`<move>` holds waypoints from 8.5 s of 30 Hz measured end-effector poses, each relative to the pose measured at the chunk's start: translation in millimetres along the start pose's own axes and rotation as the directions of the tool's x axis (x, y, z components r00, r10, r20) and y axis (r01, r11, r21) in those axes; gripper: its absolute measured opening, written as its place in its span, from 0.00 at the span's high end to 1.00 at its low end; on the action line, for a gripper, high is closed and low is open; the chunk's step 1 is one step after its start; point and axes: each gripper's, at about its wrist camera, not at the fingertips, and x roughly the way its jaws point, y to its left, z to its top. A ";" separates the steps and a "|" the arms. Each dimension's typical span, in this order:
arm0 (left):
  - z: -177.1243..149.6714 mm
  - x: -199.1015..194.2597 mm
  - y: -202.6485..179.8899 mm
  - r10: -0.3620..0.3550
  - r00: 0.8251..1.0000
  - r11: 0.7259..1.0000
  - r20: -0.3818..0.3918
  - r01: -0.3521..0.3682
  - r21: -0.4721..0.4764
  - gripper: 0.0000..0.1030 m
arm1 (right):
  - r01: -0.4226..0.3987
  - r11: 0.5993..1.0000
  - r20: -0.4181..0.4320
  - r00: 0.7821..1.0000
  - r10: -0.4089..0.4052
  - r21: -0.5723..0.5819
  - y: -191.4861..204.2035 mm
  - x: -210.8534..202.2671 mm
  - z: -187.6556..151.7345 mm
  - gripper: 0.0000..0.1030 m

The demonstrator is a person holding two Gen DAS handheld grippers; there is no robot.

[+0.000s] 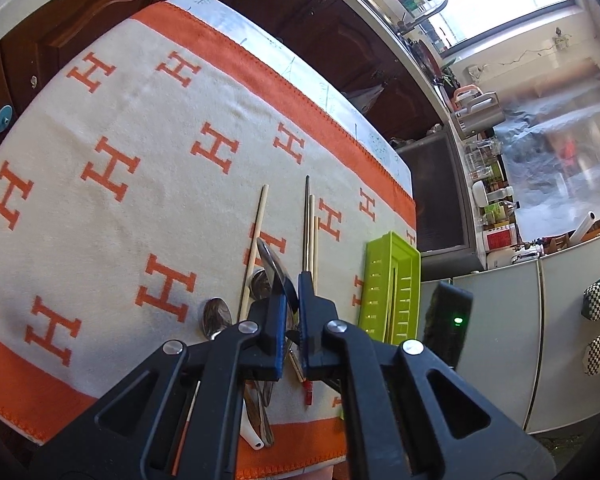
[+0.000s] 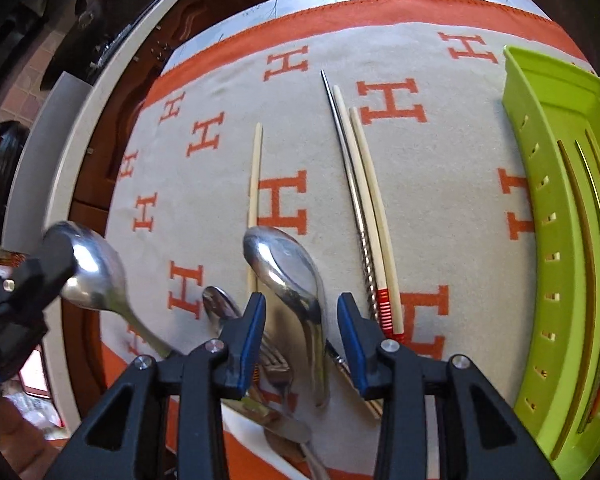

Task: Organize utensils
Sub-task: 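Carry both metal spoons over the green tray and open both grippers, then withdraw both open grippers from the tray toward the remaining utensils, then grasp the white ceramic spoon with the left gripper while the right gripper grasps a wooden-handled spoon, then carry both spoons into the green tray and open both grippers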

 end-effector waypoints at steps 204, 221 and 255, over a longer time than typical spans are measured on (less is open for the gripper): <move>-115.1 -0.1 38.7 0.051 0.994 0.976 0.095 -0.070 0.209 0.95 | -0.040 0.923 0.130 0.987 0.097 -0.383 23.0 -32.2 -112.8 0.93; -107.7 -9.3 64.7 0.054 0.992 0.988 0.112 -0.069 0.135 0.95 | 0.006 0.867 0.046 0.999 0.019 -0.499 61.7 6.1 -109.5 0.92; -115.4 9.8 -73.8 -0.044 0.999 0.921 0.002 0.039 0.388 0.95 | 0.039 0.992 0.348 0.938 0.006 -0.122 -66.4 -121.3 -95.5 0.94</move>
